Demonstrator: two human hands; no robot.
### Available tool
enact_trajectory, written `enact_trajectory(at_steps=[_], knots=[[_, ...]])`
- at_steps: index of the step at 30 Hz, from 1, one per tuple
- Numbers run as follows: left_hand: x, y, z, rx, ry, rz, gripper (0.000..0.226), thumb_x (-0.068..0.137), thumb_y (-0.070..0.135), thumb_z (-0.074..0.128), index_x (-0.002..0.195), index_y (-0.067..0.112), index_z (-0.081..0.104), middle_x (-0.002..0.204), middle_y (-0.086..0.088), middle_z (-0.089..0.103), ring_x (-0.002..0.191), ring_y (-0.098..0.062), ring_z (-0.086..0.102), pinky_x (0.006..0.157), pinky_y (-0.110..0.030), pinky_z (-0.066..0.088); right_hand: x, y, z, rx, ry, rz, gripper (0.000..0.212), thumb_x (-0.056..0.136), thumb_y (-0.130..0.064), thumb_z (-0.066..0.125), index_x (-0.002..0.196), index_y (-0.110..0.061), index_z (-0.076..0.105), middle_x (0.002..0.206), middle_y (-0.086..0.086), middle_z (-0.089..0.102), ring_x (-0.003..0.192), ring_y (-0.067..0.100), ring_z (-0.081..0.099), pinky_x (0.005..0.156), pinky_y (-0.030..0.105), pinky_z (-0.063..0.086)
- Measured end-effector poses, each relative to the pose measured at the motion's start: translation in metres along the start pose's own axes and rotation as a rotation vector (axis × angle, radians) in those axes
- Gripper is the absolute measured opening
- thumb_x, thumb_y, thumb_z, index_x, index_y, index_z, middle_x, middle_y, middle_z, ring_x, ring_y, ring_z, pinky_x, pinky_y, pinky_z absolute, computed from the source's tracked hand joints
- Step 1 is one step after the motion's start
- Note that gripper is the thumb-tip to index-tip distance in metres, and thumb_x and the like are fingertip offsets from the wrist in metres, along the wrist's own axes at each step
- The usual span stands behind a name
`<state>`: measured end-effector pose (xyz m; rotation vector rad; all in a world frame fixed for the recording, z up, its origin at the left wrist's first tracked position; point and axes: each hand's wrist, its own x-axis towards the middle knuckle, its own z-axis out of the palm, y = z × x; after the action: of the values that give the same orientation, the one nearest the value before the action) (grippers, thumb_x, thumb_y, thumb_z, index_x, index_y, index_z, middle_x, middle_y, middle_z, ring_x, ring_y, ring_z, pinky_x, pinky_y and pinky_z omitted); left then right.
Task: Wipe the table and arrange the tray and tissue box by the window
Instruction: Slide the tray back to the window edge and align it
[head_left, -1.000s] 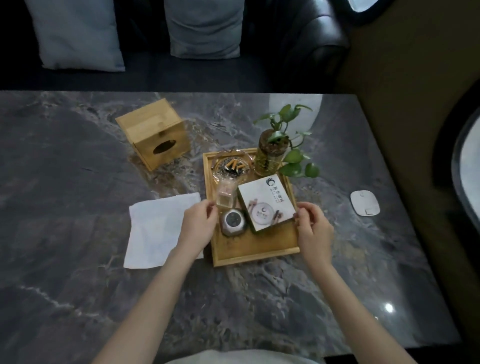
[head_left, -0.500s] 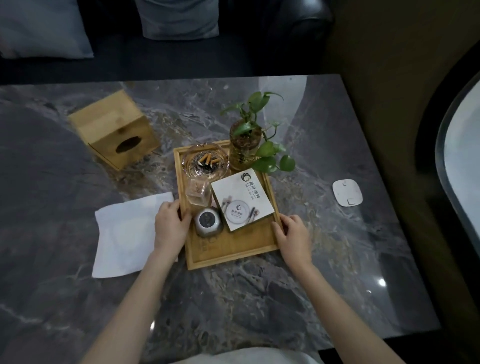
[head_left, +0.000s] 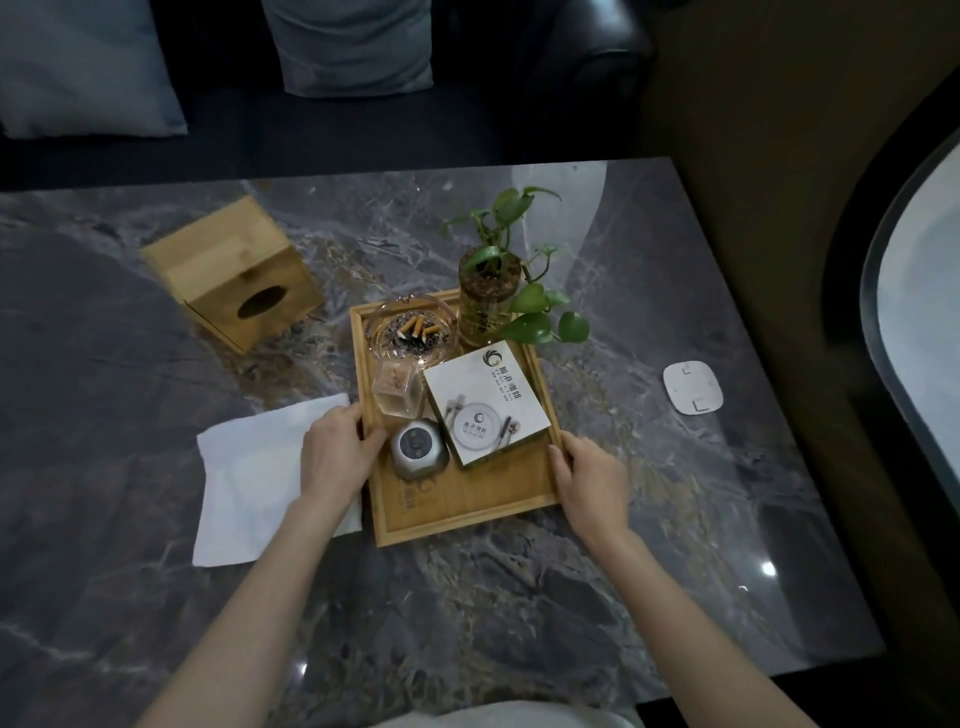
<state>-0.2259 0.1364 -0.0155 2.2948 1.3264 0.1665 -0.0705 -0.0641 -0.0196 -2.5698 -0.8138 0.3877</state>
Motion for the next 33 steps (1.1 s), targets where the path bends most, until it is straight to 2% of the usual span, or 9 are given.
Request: enact_trajectory(at_steps=[3, 6, 10, 13, 16, 21, 28, 33], knots=[[0.0, 0.0, 0.0, 0.001, -0.016, 0.002, 0.02, 0.084, 0.021, 0.058, 0.079, 0.002, 0.062, 0.075, -0.017, 0.06, 0.067, -0.023, 0.043, 0.061, -0.032, 0.031, 0.001, -0.003, 0.0, 0.114, -0.038, 0.101, 0.019, 0.092, -0.02, 0.048, 0.098, -0.011, 0.063, 0.092, 0.007, 0.068, 0.082, 0.022, 0.061, 0.073, 0.035, 0.048], [-0.003, 0.003, -0.001, -0.133, -0.018, -0.037, 0.015, 0.083, 0.018, 0.059, 0.085, 0.006, 0.068, 0.077, -0.015, 0.067, 0.067, -0.02, 0.048, 0.062, -0.029, 0.032, 0.003, -0.007, 0.0, 0.314, -0.087, 0.226, 0.021, 0.092, -0.018, 0.05, 0.109, -0.011, 0.059, 0.108, 0.007, 0.065, 0.095, 0.02, 0.058, 0.083, 0.035, 0.049], [-0.003, 0.004, -0.001, -0.299, -0.003, -0.109, 0.012, 0.082, 0.013, 0.059, 0.086, 0.006, 0.068, 0.08, -0.011, 0.069, 0.072, -0.021, 0.056, 0.063, -0.027, 0.035, 0.005, -0.011, 0.004, 0.325, -0.125, 0.256, 0.032, 0.094, -0.017, 0.044, 0.123, -0.005, 0.049, 0.12, 0.01, 0.054, 0.111, 0.024, 0.051, 0.093, 0.035, 0.042], [-0.006, 0.004, 0.009, -0.247, 0.006, -0.161, 0.019, 0.087, 0.013, 0.051, 0.082, -0.002, 0.061, 0.086, -0.022, 0.063, 0.078, -0.033, 0.056, 0.065, -0.034, 0.037, 0.004, -0.015, 0.012, 0.245, -0.091, 0.231, 0.025, 0.096, -0.017, 0.039, 0.111, -0.003, 0.053, 0.108, 0.012, 0.053, 0.102, 0.026, 0.051, 0.081, 0.03, 0.038], [-0.012, 0.009, 0.018, -0.2, 0.036, -0.192, 0.022, 0.093, 0.014, 0.04, 0.092, -0.003, 0.054, 0.098, -0.024, 0.056, 0.086, -0.034, 0.052, 0.071, -0.039, 0.038, 0.002, -0.02, 0.017, 0.163, -0.019, 0.26, 0.024, 0.097, -0.022, 0.037, 0.101, -0.005, 0.052, 0.1, 0.01, 0.052, 0.092, 0.024, 0.051, 0.073, 0.032, 0.038], [-0.015, 0.013, 0.022, -0.153, 0.053, -0.202, 0.025, 0.095, 0.014, 0.035, 0.097, -0.003, 0.053, 0.1, -0.024, 0.055, 0.087, -0.035, 0.052, 0.072, -0.04, 0.038, 0.0, -0.019, 0.024, 0.122, 0.033, 0.225, 0.025, 0.097, -0.022, 0.035, 0.1, -0.005, 0.053, 0.099, 0.011, 0.053, 0.093, 0.025, 0.051, 0.075, 0.033, 0.04], [-0.014, 0.013, 0.022, -0.177, 0.078, -0.146, 0.02, 0.094, 0.011, 0.039, 0.09, -0.002, 0.054, 0.093, -0.023, 0.056, 0.078, -0.023, 0.044, 0.069, -0.034, 0.035, -0.003, -0.014, 0.024, 0.214, 0.091, 0.185, 0.023, 0.097, -0.017, 0.038, 0.104, -0.004, 0.056, 0.097, 0.009, 0.053, 0.09, 0.022, 0.051, 0.076, 0.03, 0.039], [-0.009, 0.032, 0.025, -0.189, 0.095, -0.067, 0.018, 0.093, 0.01, 0.041, 0.085, -0.001, 0.053, 0.089, -0.021, 0.056, 0.077, -0.022, 0.043, 0.067, -0.033, 0.034, 0.0, 0.0, 0.011, 0.256, 0.14, 0.194, 0.022, 0.096, -0.015, 0.038, 0.102, -0.005, 0.056, 0.092, 0.002, 0.047, 0.085, 0.016, 0.045, 0.074, 0.026, 0.035]])
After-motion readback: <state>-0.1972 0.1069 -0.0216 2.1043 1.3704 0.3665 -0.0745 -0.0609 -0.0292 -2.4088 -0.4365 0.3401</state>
